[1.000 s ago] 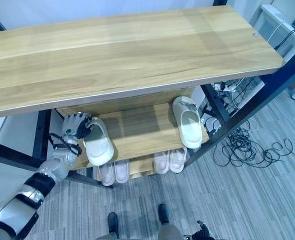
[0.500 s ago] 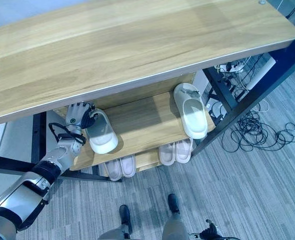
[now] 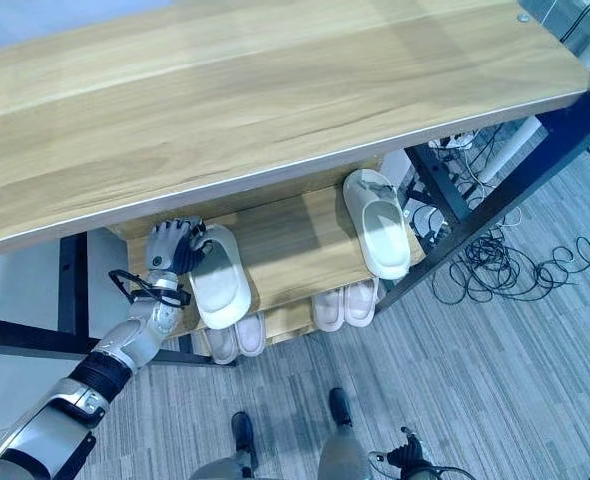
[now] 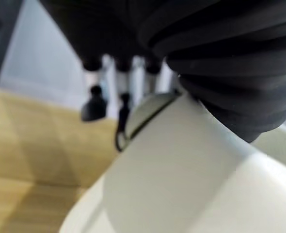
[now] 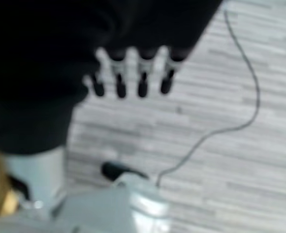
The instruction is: Arrange the slippers neatly on the shoe rack.
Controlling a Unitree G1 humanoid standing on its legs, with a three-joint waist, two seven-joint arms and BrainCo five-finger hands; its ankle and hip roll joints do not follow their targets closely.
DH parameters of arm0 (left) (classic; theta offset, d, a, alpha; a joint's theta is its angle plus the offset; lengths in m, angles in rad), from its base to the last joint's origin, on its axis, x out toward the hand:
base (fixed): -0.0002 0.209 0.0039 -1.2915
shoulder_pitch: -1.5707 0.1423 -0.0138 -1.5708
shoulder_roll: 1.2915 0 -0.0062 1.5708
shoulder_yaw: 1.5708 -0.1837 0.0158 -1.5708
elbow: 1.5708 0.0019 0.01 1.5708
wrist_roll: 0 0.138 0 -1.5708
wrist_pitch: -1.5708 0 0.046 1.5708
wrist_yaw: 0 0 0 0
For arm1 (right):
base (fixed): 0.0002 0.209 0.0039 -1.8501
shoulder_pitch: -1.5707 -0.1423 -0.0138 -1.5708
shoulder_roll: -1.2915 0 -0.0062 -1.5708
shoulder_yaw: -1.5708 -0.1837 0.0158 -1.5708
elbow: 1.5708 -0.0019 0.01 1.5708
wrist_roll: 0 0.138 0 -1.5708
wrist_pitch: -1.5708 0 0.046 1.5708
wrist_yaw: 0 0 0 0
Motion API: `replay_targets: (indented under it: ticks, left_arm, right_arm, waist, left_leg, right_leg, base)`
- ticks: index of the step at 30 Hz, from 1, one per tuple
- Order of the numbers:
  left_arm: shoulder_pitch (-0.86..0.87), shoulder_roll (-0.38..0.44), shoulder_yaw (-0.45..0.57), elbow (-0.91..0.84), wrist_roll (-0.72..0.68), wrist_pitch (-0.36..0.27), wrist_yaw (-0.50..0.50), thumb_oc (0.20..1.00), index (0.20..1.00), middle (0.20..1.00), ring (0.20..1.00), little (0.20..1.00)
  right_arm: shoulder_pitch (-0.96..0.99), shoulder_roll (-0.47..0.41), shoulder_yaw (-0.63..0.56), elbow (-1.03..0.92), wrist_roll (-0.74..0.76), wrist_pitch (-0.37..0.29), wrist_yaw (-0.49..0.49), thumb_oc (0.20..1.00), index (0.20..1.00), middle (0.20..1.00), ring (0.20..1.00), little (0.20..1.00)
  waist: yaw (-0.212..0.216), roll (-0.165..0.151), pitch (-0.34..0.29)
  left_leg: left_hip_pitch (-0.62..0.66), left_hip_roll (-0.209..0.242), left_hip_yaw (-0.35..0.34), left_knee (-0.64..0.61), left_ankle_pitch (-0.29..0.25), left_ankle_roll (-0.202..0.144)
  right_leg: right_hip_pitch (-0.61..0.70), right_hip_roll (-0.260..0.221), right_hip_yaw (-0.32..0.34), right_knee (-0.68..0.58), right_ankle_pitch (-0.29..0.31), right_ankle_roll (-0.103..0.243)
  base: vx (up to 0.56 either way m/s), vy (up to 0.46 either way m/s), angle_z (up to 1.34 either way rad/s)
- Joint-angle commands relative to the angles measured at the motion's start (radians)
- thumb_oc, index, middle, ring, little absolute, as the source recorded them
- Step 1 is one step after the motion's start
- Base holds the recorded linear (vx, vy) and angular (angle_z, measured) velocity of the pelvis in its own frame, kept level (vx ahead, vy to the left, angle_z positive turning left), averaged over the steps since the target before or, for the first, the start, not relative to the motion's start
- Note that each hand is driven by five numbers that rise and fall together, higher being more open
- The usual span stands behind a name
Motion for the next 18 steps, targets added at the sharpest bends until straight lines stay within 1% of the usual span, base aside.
replay_targets:
  ticks: [1,9,14,18]
  left_arm:
    - [-0.102,-0.055,0.013,0.051,-0.003,-0.042,0.003,0.2,0.2,0.2,0.2,0.2]
    - [-0.176,-0.062,-0.04,0.093,0.032,-0.023,0.005,0.2,0.2,0.2,0.2,0.2]
    - [-0.234,-0.094,-0.06,0.11,0.021,-0.021,0.009,0.2,0.2,0.2,0.2,0.2]
    - [-0.267,-0.11,-0.078,0.151,0.022,-0.005,0.006,0.2,0.2,0.2,0.2,0.2]
  right_arm:
    - [-0.021,-0.046,0.005,0.051,0.024,-0.004,-0.017,1.0,1.0,1.0,1.0,1.0]
    - [-0.025,-0.053,0.023,0.062,0.026,-0.002,-0.013,1.0,1.0,1.0,1.0,1.0]
    - [-0.03,-0.06,0.032,0.063,0.025,0.001,-0.013,1.0,1.0,1.0,1.0,1.0]
    - [-0.042,-0.067,0.039,0.065,0.026,0.001,-0.013,1.0,1.0,1.0,1.0,1.0]
  waist:
    - [-0.014,0.066,-0.05]
    - [-0.021,0.071,-0.045]
    - [-0.033,0.079,-0.039]
    - [-0.04,0.084,-0.038]
  left_leg:
    - [0.023,0.007,-0.029,0.014,-0.053,-0.023]
    - [0.013,0.008,-0.028,0.014,-0.05,-0.024]
    - [0.007,0.01,-0.019,0.014,-0.047,-0.024]
    - [0.002,0.011,-0.011,0.014,-0.043,-0.024]
  right_leg:
    - [0.001,0.021,-0.033,0.015,-0.055,0.027]
    - [-0.01,0.022,-0.027,0.015,-0.051,0.028]
    - [-0.025,0.024,-0.012,0.015,-0.047,0.027]
    - [-0.038,0.027,-0.002,0.016,-0.044,0.027]
  base:
    - [0.0,0.0,0.0]
    - [0.0,0.0,0.0]
    - [0.0,-0.01,-0.03]
    - [0.0,-0.018,-0.1]
